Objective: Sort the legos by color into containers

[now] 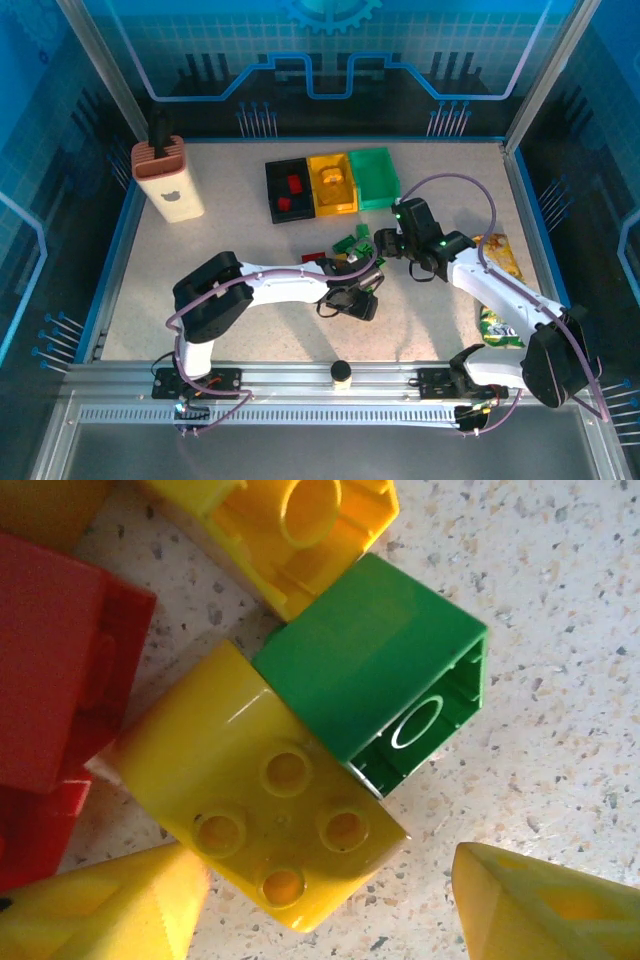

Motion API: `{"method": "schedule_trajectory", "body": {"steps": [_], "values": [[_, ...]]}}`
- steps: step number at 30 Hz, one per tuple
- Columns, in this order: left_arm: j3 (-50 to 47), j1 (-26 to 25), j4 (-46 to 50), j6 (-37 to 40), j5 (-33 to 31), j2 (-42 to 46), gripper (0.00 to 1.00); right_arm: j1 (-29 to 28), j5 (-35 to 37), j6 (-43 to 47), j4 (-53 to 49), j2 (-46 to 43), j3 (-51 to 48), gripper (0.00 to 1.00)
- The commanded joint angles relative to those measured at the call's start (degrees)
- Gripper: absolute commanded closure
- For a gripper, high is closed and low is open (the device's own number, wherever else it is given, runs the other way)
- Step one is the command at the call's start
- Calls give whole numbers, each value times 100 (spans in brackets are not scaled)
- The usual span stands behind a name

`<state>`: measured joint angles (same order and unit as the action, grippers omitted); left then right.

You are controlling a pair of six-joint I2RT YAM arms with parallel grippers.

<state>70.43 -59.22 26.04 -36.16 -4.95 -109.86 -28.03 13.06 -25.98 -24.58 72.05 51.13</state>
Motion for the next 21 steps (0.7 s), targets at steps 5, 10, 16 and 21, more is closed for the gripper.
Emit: {"method": "schedule_trajectory", "body": {"steps": [5, 10, 16, 21], "values": [[80, 8, 555, -49, -445, -160, 41, 122, -1, -105, 145, -120, -272, 38], [60, 12, 630, -24, -579, -119, 48, 148, -22, -109, 173, -126, -297, 38], [54, 8, 606, 4, -618, -53, 39, 153, -67, -110, 181, -121, -292, 38], [191, 7, 525, 16, -646, -111, 34, 172, -60, -124, 173, -100, -264, 38]]}}
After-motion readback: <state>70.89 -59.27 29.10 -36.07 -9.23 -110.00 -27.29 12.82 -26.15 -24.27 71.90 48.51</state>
